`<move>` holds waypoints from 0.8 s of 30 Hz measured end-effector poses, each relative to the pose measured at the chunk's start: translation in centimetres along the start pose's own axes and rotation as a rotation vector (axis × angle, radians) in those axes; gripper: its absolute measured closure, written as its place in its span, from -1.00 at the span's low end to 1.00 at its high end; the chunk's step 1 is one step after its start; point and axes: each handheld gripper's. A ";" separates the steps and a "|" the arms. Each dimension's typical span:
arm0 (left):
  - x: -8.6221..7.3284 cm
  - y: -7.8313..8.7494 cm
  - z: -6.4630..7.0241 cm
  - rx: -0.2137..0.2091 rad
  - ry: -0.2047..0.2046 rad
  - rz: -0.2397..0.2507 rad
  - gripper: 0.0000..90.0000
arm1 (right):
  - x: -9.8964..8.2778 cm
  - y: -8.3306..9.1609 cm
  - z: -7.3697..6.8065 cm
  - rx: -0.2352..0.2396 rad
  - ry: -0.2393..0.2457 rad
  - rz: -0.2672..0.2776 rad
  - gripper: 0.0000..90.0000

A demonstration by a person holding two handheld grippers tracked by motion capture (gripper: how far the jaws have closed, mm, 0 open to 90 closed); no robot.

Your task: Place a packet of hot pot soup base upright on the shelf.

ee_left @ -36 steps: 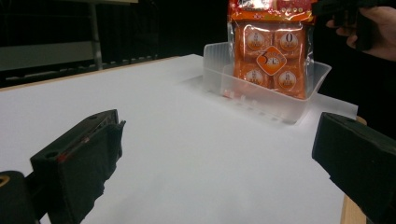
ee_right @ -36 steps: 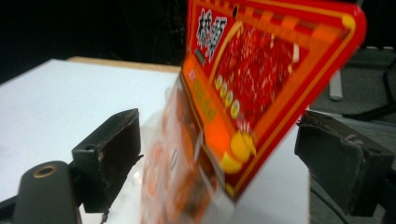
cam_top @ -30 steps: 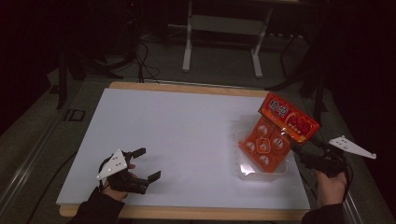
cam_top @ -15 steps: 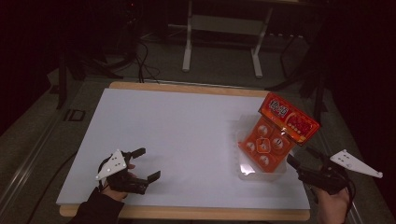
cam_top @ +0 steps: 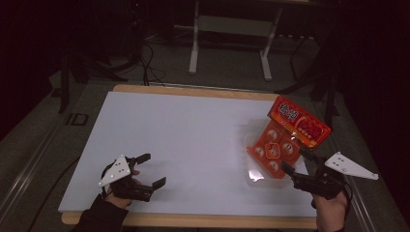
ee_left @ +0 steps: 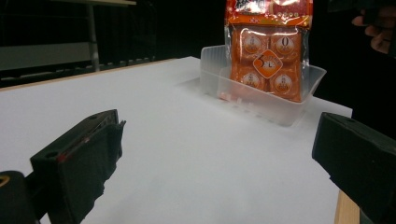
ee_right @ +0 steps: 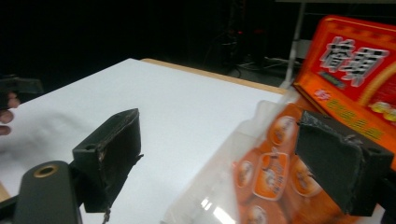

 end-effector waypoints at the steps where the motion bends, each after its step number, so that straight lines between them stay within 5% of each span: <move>1: 0.0 0.0 0.0 0.000 -0.001 -0.001 -0.96 | 0.1 -0.2 -0.2 0.009 0.007 0.001 -0.68; 13: -0.1 -0.1 0.1 -0.006 -0.006 -0.004 -0.96 | 0.5 -3.1 -2.4 0.126 0.095 0.014 -0.68; 24: -0.1 -0.1 0.2 -0.013 -0.010 -0.011 -0.96 | 0.3 -5.6 -3.8 0.201 0.089 0.030 -0.68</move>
Point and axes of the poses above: each handheld gripper's, and its own axes: y roughly backward along the jaws, x roughly out of its top, z roughly to its right, and after that the axes turned 14 degrees about y, right-handed
